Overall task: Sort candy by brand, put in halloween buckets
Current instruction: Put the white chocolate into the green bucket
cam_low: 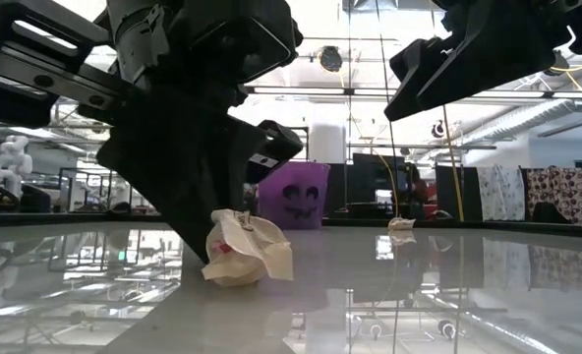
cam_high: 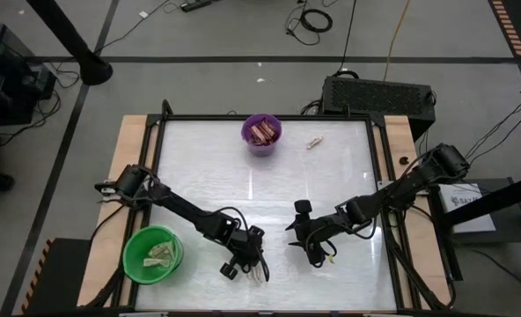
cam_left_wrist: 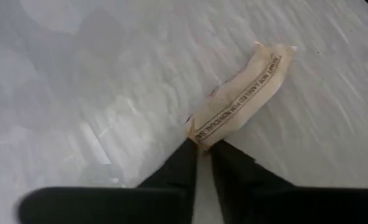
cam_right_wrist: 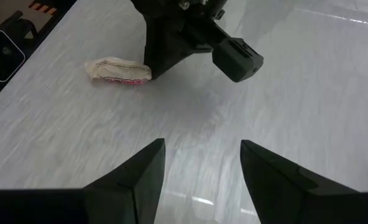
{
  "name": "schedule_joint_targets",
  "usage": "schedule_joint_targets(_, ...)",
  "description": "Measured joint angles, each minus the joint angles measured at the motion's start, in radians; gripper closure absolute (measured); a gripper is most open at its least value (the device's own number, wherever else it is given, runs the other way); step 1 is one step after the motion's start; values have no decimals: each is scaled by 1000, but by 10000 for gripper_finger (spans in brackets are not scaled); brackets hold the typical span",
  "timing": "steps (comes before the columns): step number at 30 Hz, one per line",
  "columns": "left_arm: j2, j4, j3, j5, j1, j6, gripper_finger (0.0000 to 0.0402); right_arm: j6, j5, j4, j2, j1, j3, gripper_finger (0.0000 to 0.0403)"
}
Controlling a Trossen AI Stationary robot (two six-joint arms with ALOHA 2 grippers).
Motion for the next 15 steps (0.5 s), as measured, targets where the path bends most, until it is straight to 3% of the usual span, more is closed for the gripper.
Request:
schedule_joint_targets(3,0,1,0,2,-1,-3,391,0,0,0,0,0,0,202)
schedule_joint_targets(9,-40,-34,0,-1,-1,-11,398,0,0,0,0,0,0,202)
schedule_joint_targets(15,-201,-212,0,-53,-7,-108,399,0,0,-1,0,0,0,202)
